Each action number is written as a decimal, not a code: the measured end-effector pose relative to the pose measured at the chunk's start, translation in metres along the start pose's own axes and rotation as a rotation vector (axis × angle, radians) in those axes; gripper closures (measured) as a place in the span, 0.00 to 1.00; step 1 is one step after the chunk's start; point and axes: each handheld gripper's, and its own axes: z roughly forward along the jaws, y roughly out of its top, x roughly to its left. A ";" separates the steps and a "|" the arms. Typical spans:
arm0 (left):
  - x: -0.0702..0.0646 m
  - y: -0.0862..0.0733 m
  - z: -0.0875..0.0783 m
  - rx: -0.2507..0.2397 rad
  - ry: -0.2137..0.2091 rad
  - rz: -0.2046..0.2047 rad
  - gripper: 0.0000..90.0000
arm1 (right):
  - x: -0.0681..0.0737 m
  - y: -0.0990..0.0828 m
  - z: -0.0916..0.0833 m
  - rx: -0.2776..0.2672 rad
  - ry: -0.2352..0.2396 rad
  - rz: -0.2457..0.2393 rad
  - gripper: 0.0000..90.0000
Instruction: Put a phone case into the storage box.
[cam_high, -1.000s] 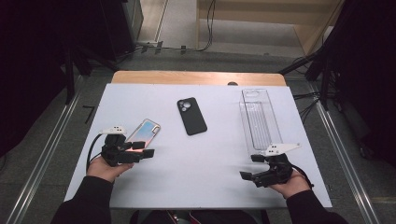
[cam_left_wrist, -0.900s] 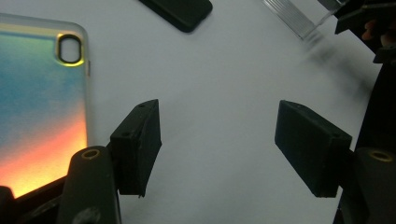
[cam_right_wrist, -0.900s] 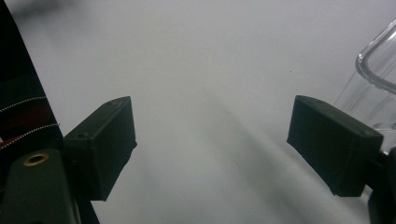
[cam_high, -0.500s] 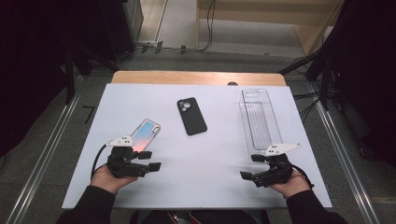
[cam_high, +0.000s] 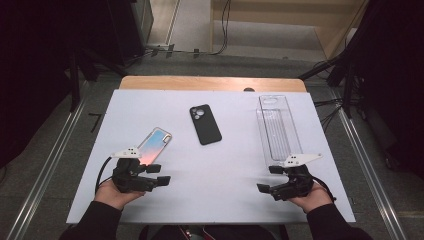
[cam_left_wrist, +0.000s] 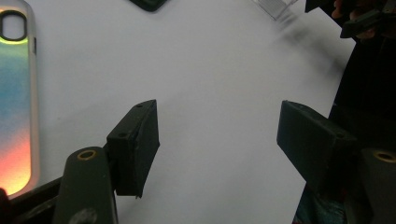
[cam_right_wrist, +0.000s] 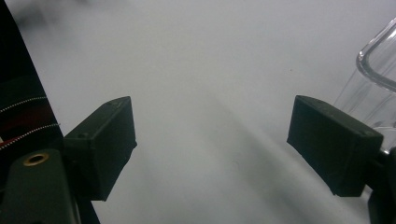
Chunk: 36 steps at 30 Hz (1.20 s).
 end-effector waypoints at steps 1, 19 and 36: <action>0.000 0.001 -0.001 -0.007 0.003 -0.005 0.34 | 0.000 0.000 0.000 0.000 0.000 0.002 0.15; 0.023 0.010 -0.009 -0.009 0.129 -0.032 0.29 | 0.000 -0.002 -0.001 0.003 -0.005 0.003 0.15; 0.048 0.034 -0.013 -0.073 0.210 -0.048 0.00 | -0.001 -0.003 -0.001 0.005 -0.006 0.008 0.15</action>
